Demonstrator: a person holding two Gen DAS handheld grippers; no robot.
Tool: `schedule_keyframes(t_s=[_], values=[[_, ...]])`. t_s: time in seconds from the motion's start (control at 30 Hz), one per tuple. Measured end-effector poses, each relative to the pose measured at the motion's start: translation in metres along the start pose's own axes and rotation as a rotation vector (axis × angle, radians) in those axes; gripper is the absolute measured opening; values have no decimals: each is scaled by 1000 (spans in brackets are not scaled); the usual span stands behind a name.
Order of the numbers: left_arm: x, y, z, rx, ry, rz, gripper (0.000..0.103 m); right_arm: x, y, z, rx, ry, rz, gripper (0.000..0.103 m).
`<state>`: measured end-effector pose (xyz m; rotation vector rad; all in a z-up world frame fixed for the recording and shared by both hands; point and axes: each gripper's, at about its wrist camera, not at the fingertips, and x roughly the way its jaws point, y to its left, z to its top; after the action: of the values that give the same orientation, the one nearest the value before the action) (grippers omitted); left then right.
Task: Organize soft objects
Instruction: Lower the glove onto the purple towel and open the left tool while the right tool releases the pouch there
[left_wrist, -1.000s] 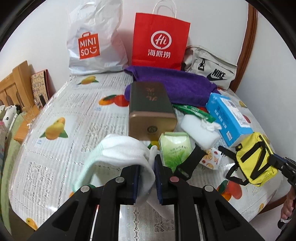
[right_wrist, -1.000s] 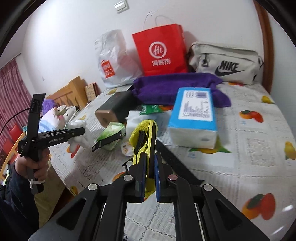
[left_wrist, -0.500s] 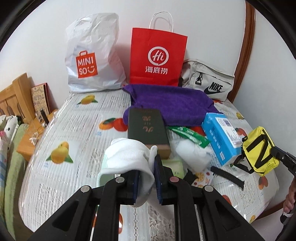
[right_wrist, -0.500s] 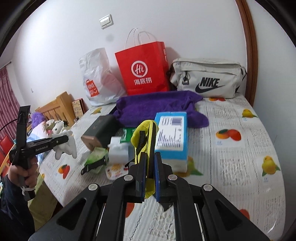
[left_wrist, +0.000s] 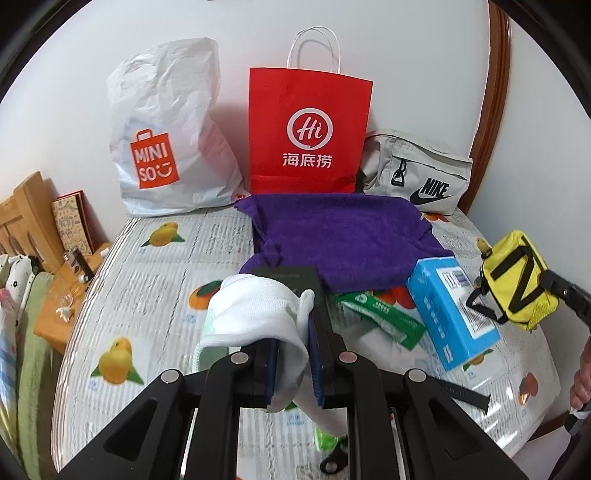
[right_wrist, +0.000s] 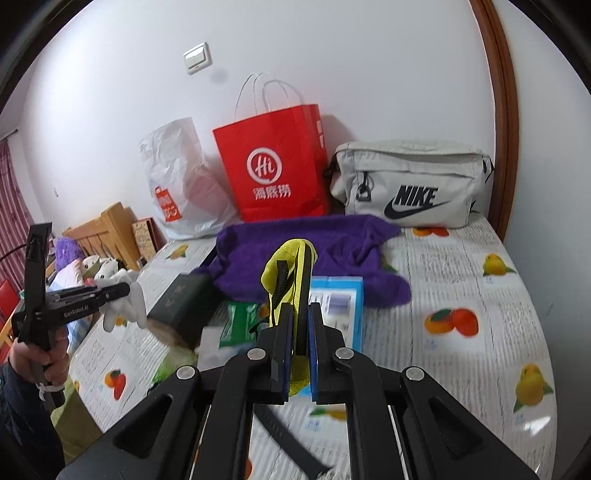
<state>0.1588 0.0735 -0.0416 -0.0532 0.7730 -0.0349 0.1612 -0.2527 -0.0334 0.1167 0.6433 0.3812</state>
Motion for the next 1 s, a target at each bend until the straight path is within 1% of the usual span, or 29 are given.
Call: schedule_keyframes(t_s=[0.27,0.57,1.0], values=[[31,-8,33,19,7,4,15,33,-13,36,5,-24,-17,8],[75,-7,69,18,28,-3,15,87,-25,71,7,-22,-27,8],[142,-7,111,3,60,-33,15,153,-38,91,14,19,-21,8]])
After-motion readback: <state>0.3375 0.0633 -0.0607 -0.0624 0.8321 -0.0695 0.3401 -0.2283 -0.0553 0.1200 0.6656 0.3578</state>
